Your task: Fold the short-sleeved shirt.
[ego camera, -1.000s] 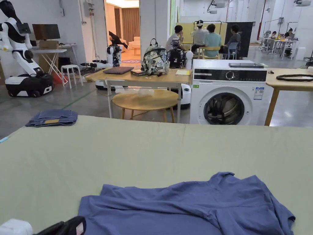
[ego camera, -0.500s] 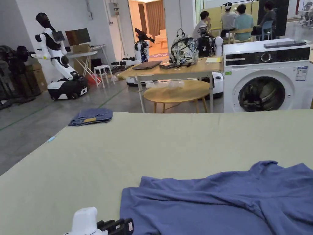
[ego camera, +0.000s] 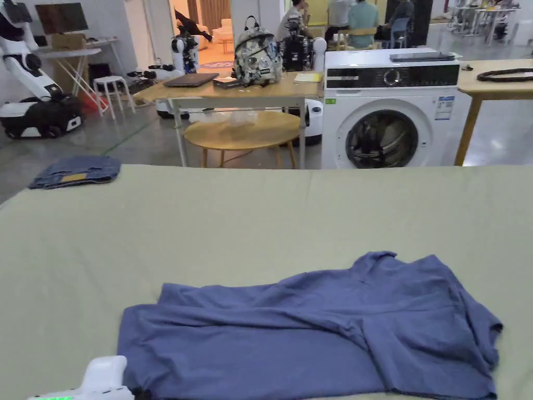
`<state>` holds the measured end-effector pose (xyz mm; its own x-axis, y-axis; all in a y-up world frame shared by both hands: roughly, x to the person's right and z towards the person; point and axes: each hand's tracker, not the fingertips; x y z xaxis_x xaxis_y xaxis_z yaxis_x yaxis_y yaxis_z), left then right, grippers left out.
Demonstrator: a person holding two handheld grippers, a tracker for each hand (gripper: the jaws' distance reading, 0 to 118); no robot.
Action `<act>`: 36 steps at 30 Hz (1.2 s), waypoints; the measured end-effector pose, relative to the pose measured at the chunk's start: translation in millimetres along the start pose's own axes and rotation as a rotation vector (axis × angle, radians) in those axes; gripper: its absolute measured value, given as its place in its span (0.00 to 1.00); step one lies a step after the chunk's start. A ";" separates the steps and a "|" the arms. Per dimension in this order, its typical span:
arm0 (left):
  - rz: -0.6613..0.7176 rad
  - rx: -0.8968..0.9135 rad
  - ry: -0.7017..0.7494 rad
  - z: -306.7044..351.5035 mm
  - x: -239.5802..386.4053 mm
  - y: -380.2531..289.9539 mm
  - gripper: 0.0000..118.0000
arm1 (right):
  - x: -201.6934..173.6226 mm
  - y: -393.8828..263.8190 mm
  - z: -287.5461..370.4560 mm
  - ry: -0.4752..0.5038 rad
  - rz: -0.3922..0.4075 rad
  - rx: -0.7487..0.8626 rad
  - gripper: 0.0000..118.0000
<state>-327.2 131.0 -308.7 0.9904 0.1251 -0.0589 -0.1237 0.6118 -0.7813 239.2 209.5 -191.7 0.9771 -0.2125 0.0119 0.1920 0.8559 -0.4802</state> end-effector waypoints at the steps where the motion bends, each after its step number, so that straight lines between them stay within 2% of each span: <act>1: -0.004 -0.002 0.000 -0.9 0.0 0.6 0.03 | -2.7 10.5 -17.9 0.000 0.025 -0.013 0.00; 2: -0.003 -0.002 0.001 -1.1 0.1 1.2 0.03 | -3.6 19.7 -39.4 -0.010 0.050 -0.057 0.00; 3: 0.000 -0.005 0.003 -1.8 -2.8 -0.7 0.03 | -4.0 27.0 -60.3 -0.007 0.056 -0.081 0.12; 4: -0.004 -0.008 0.011 -2.9 -3.3 0.8 0.03 | -3.1 33.7 -86.1 -0.002 0.053 -0.103 0.43; 5: -0.008 -0.014 0.013 -3.6 -3.1 2.3 0.03 | -0.9 39.8 -111.3 0.005 0.050 -0.149 0.61; 6: -0.011 -0.016 0.015 -3.7 -3.2 2.8 0.03 | 5.5 44.4 -133.7 0.008 0.040 -0.149 0.62; 9: -0.015 -0.017 0.007 2.4 -3.7 -2.2 0.03 | 17.9 59.2 -202.4 -0.081 -0.025 -0.228 0.61; 12: 0.012 -0.013 -0.017 2.8 -11.0 -2.8 0.03 | 42.1 55.7 -257.4 -0.207 -0.151 -0.313 0.59; 13: 0.017 -0.012 -0.021 2.7 -12.4 -3.1 0.03 | 48.1 48.0 -264.0 -0.177 -0.215 -0.353 0.54; 14: 0.022 -0.011 -0.026 2.6 -13.4 -3.1 0.03 | 48.1 42.5 -258.9 -0.190 -0.201 -0.314 0.52; 15: 0.027 -0.012 -0.027 -0.5 -15.3 -3.5 0.02 | 42.5 41.7 -250.6 -0.192 -0.166 -0.259 0.44; 17: 0.029 -0.003 -0.026 -2.1 -15.6 -4.6 0.02 | 30.2 40.4 -244.0 -0.201 -0.072 -0.267 0.05; 18: 0.027 -0.003 -0.024 -2.7 -15.2 -4.4 0.02 | 23.0 39.0 -238.0 -0.150 -0.073 -0.284 0.02; 21: 0.027 -0.002 -0.030 -6.8 -20.2 -3.4 0.02 | 29.4 42.1 -241.4 -0.148 -0.135 -0.301 0.02; 23: 0.107 0.037 -0.136 -0.6 -32.5 -2.4 0.01 | 34.5 48.2 -235.6 -0.138 -0.165 -0.278 0.02; 24: 0.154 0.119 -0.213 7.6 -40.0 -3.9 0.00 | 33.8 51.2 -230.6 -0.143 -0.163 -0.263 0.02; 25: 0.175 0.161 -0.228 17.6 -43.2 -2.5 0.00 | 32.4 54.7 -221.7 -0.167 -0.165 -0.211 0.02; 26: 0.180 0.205 -0.145 29.7 -42.3 0.7 0.00 | 29.3 60.3 -209.8 -0.163 -0.183 -0.170 0.02; 27: 0.182 0.241 -0.144 41.2 -41.6 4.9 0.00 | 27.8 64.3 -199.9 -0.149 -0.203 -0.132 0.02; 29: 0.197 0.279 -0.196 63.5 -42.9 14.7 0.00 | 22.5 74.0 -181.2 -0.135 -0.197 -0.124 0.02; 34: 0.142 0.333 -0.205 117.2 -33.2 13.1 0.00 | 16.9 74.0 -108.8 -0.084 -0.225 -0.065 0.02; 36: 0.144 0.332 -0.222 136.2 -36.5 -3.5 0.00 | 21.8 58.1 -76.3 -0.081 -0.278 -0.059 0.02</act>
<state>-371.3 230.6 -219.2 0.9288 0.3704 0.0107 -0.3087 0.7897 -0.5302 264.6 218.6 -286.3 0.8924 -0.3947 0.2188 0.4499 0.7408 -0.4987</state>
